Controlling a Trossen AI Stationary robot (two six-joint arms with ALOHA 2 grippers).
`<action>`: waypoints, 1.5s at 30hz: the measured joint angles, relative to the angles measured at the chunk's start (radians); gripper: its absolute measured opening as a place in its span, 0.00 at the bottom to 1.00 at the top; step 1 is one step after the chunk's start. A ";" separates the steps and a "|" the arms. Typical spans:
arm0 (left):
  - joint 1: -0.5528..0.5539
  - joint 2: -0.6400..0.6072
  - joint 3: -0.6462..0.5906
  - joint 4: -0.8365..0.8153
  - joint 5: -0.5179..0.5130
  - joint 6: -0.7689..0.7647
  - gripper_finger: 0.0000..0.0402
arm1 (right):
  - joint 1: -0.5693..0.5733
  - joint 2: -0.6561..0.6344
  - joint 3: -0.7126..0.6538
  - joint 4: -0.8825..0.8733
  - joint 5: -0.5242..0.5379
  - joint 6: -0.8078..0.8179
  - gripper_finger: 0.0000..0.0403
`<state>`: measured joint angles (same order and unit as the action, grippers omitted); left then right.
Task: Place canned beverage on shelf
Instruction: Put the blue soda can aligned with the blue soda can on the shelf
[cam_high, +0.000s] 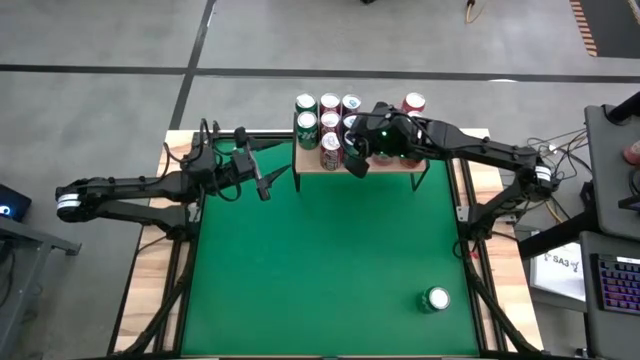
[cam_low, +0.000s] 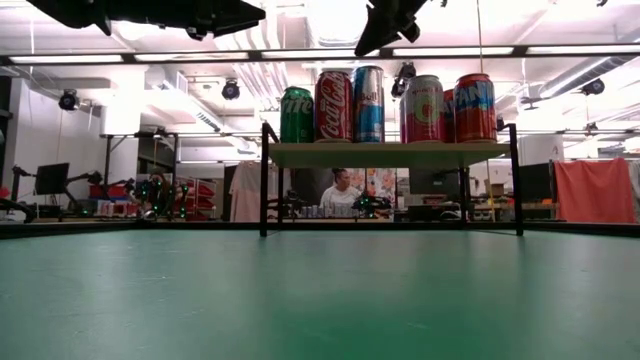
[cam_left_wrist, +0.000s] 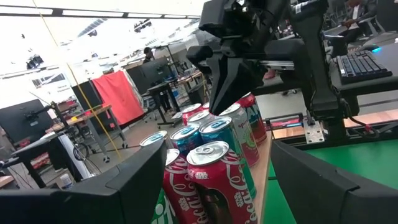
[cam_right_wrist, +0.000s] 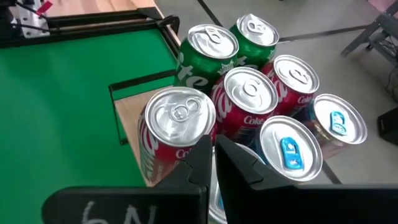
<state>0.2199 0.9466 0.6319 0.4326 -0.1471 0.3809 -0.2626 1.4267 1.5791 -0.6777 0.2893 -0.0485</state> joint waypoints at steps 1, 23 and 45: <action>0.000 0.000 0.000 0.000 0.000 0.000 0.68 | 0.000 0.003 0.000 0.004 0.000 0.004 0.03; 0.000 0.000 0.000 -0.007 0.000 0.003 0.68 | 0.000 0.022 -0.011 -0.005 0.034 0.000 0.03; 0.000 0.000 0.000 -0.007 0.000 0.003 0.68 | 0.000 0.020 -0.007 -0.081 0.025 -0.066 0.03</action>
<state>0.2198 0.9466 0.6319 0.4255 -0.1473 0.3843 -0.2623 1.4471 1.5724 -0.7586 0.3145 -0.1147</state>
